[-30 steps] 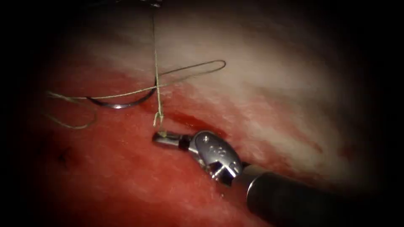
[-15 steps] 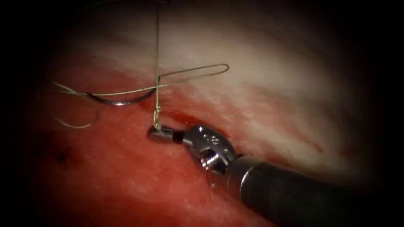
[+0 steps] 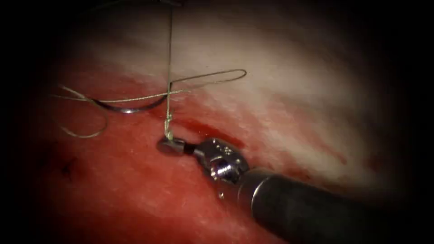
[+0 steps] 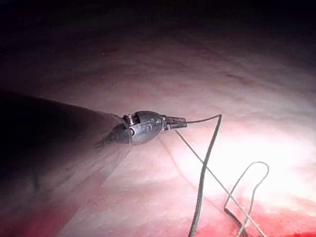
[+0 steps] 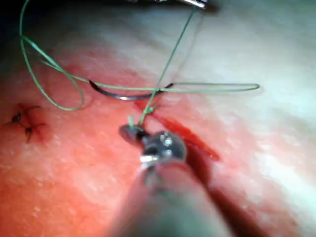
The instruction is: Wound Closure
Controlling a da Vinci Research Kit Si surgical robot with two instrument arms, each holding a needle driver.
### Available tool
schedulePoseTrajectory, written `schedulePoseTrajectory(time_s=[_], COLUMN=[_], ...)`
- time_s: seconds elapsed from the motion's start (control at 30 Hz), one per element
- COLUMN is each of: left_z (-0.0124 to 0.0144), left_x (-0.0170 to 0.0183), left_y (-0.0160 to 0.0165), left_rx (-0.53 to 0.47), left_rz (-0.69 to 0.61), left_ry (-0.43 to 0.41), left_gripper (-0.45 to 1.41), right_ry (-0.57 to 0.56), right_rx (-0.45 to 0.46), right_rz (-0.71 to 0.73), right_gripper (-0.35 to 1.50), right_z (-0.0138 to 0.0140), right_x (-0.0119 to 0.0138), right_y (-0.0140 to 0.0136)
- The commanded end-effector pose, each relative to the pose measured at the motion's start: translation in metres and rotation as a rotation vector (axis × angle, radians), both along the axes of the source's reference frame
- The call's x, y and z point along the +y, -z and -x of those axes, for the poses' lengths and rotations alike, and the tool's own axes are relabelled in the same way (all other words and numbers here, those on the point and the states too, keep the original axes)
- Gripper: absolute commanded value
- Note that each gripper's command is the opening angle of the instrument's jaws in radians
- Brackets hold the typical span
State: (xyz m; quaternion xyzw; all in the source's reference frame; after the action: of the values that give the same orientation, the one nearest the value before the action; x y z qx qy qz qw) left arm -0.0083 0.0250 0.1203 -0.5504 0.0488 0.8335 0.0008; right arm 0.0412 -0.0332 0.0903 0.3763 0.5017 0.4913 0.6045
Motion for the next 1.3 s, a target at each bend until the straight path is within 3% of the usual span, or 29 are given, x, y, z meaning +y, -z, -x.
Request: schedulePoseTrajectory(time_s=[0.03,0.4,0.97,1.07,1.23,1.3], left_z=[0.0005,0.0006,0.0002,0.0003,0.0005,0.0005], left_x=[0.0007,0.0016,0.0025,0.0022,0.0001,-0.0008], left_y=[-0.0006,-0.0009,-0.0009,-0.0008,0.0003,0.0012], left_rx=[0.001,0.032,0.056,0.042,-0.014,-0.017], left_rz=[0.008,0.045,0.066,0.065,0.017,0.002], left_ry=[-0.002,0.016,0.055,0.052,0.026,0.020], left_gripper=[-0.45,-0.45,-0.45,-0.45,-0.45,-0.45], right_ry=[0.009,0.048,0.075,0.027,-0.010,-0.017], right_rx=[0.006,0.003,0.012,0.024,0.096,0.106], right_rz=[-0.009,-0.017,-0.043,-0.044,0.193,0.233], right_gripper=[-0.35,-0.35,-0.35,-0.35,-0.35,-0.08], right_z=[-0.0008,-0.0013,-0.0016,-0.0016,-0.0013,-0.0012], right_x=[-0.0005,-0.0031,-0.0040,-0.0031,-0.0009,-0.0003], right_y=[-0.0007,-0.0004,0.0001,0.0003,0.0012,0.0014])
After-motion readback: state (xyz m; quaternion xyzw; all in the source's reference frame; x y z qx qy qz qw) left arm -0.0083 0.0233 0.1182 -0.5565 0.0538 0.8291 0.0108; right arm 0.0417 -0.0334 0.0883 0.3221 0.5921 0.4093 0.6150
